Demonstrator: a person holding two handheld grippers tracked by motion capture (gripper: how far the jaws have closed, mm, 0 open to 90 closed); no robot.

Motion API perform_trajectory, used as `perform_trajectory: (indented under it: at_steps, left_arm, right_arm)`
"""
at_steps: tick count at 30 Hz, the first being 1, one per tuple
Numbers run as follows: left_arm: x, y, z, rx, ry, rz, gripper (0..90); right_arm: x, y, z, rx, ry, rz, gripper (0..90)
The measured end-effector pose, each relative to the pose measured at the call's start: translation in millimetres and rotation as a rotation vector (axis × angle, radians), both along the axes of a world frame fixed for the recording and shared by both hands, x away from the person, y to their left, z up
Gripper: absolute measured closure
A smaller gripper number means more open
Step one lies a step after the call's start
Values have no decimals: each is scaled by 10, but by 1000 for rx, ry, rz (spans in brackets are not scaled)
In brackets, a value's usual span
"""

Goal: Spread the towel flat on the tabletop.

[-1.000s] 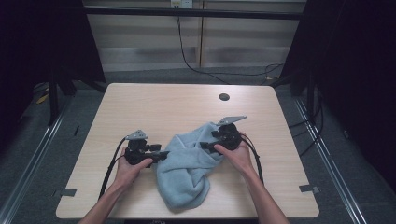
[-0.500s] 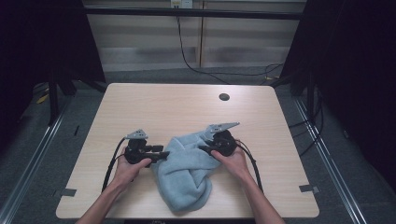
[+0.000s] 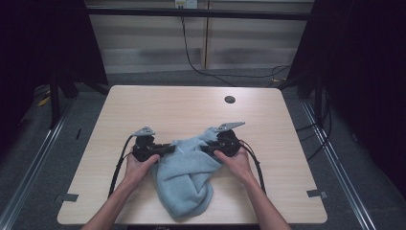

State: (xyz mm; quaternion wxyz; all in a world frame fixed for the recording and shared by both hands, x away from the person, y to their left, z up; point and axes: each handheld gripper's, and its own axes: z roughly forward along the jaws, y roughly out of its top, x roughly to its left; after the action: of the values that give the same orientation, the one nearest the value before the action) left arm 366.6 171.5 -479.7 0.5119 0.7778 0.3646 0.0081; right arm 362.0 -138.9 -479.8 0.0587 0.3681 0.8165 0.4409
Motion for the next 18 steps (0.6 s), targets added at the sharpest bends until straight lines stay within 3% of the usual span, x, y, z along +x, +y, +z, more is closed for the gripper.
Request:
perform_trajectory:
  at_steps: [1, 6, 7, 11, 14, 17, 18]
  left_arm:
    - [0, 0, 0, 0, 0, 0, 816]
    - [-14, 208, 213, -96, -51, 61, 828]
    - [-20, 236, 241, -103, -58, 67, 829]
    - [-16, 396, 353, -131, -87, 112, 831]
    - [-3, 508, 475, -148, -118, 141, 832]
    - [26, 559, 617, -104, -146, 146, 833]
    - [25, 586, 682, -102, -166, 161, 834]
  right_arm:
    - [-1, -24, 30, 15, -5, -7, 736]
    - [9, -120, 193, 55, -41, -27, 764]
    - [18, -157, 293, 47, -75, -56, 786]
    - [42, -260, 433, 59, -99, -93, 805]
    - [55, -419, 631, 65, -150, -163, 812]
    - [84, -520, 766, 53, -185, -208, 814]
    - [111, -648, 957, 40, -223, -257, 816]
